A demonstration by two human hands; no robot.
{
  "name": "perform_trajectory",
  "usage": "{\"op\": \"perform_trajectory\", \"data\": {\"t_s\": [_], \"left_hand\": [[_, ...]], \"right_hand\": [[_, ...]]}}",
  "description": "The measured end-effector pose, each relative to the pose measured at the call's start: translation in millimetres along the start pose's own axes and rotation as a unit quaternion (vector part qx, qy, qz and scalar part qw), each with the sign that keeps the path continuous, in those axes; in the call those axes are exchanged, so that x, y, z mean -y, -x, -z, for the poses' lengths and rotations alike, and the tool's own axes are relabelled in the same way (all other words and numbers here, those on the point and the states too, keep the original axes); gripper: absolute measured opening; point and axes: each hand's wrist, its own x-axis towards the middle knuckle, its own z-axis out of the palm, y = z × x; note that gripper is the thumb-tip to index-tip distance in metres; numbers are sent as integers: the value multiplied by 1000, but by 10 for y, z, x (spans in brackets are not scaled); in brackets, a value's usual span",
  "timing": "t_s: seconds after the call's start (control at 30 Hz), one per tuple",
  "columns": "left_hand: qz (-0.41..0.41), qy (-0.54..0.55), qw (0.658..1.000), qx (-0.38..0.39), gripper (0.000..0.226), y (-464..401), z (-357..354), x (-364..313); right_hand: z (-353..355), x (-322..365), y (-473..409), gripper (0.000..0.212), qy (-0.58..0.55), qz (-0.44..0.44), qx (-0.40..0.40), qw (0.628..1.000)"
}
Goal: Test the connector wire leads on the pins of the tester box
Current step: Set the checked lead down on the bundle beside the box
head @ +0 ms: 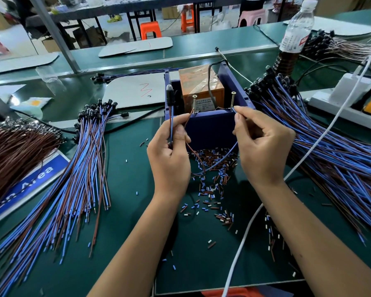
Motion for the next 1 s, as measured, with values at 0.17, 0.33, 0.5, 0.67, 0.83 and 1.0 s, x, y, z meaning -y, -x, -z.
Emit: {"op": "perform_trajectory", "data": {"t_s": [0.17,0.33,0.5,0.67,0.83,1.0], "left_hand": [[15,15,1000,13,26,21,-15,-39],[10,28,999,15,29,43,-20,-91],[-3,23,1000,-1,30,34,-23,-102],[1,9,1000,-26,18,10,-13,-90],[8,-1,999,-42,14,2,-28,-75],[8,-24,998,-62,14,-9,-29,-65]], "right_hand": [[14,-17,-2,16,3,-12,-24,1000],[13,-12,2,12,-1,-4,-23,1000],[-8,-24,-27,13,4,-6,-30,1000],[-28,-26,-50,16,10,-20,-26,999],[-46,4,-77,15,13,0,-20,1000],[-48,12,-83,15,16,9,-19,1000]]}}
